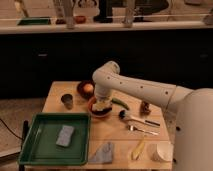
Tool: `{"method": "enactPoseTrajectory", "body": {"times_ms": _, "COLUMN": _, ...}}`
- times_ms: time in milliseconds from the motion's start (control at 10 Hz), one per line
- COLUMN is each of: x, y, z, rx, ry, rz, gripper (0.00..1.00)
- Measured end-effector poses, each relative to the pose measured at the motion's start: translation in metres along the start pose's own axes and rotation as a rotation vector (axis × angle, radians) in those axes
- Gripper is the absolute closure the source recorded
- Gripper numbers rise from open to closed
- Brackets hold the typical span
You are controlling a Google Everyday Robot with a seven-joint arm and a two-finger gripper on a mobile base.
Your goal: Place eraser in table surface
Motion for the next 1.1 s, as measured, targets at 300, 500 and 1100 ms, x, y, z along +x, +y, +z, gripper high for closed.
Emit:
{"method": "enactPoseTrajectory", "body": {"times_ms": 300, "x": 0.002, "y": -0.007, "z": 0.007, "rx": -0.011, "ry": 0.008, "rz": 0.01, "gripper": 0.34}}
{"method": "enactPoseTrajectory", "body": {"times_ms": 500, "x": 0.006, "y": -0.012, "z": 0.015, "rx": -0.024, "ry": 0.018, "rz": 0.022, "gripper": 0.34}}
{"method": "enactPoseTrajectory", "body": {"times_ms": 1100, "x": 0.015, "y": -0.02, "z": 0.042, "rx": -0.064, "ry": 0.035, "rz": 0.05, "gripper": 0.34}}
